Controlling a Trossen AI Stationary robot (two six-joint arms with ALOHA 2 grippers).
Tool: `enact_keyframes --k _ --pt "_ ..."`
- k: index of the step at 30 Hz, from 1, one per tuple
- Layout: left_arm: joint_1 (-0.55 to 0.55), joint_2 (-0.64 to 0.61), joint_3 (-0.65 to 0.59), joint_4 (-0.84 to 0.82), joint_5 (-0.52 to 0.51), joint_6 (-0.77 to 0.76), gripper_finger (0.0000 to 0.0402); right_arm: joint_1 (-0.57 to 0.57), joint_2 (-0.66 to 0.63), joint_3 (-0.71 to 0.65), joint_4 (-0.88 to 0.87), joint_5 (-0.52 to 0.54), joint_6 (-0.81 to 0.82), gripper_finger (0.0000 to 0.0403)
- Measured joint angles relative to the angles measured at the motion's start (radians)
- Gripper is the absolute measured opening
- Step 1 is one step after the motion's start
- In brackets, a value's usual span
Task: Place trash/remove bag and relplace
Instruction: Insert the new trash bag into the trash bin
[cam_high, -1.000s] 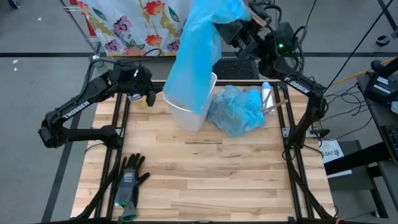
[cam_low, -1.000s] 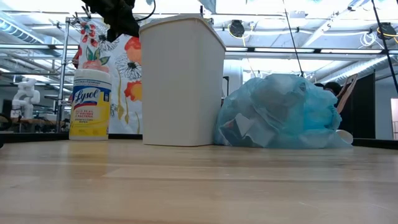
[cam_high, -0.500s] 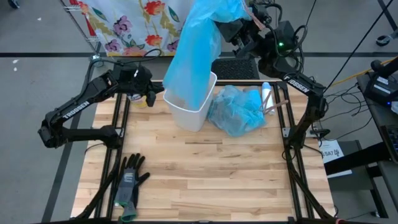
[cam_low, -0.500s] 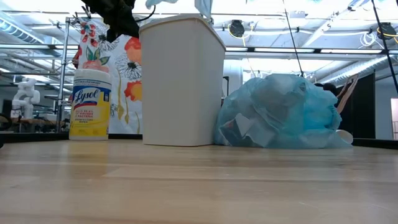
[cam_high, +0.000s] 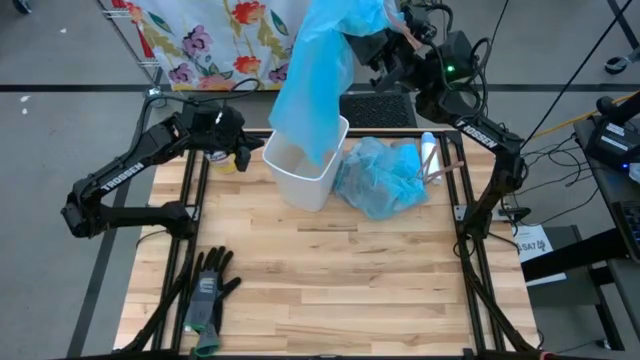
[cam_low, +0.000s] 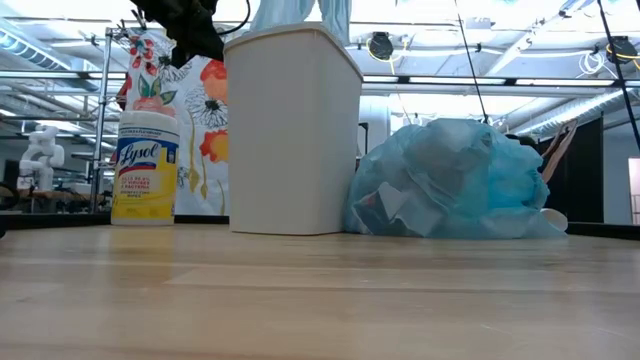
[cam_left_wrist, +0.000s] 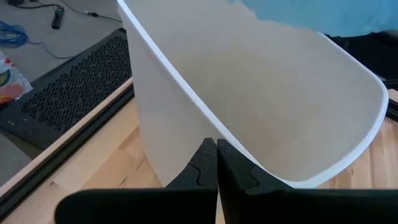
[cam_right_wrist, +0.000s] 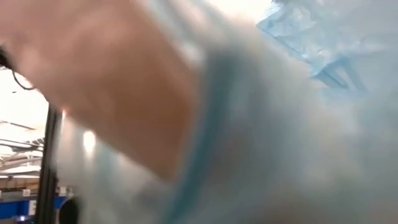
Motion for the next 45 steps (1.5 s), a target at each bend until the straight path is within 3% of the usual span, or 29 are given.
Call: enact_keyframes --k 8,16,27,45 --pt "0.0 0.0 0.0 0.0 -0.007 0.0 0.0 0.007 0.019 0.0 -0.03 -0.048 -0.091 0.0" --pt "0.0 0.0 0.0 -0.032 -0.009 0.005 0.0 0.001 0.016 0.0 -0.473 -0.068 -0.147 0.0" --pt "0.0 0.0 0.0 -0.03 -0.015 0.028 0.0 -0.039 0.013 0.0 -0.96 0.004 -0.232 0.0" --pt "0.0 0.0 0.0 -0.025 -0.033 0.048 0.0 -0.112 -0.236 0.0 -0.973 0.034 -0.325 0.0"
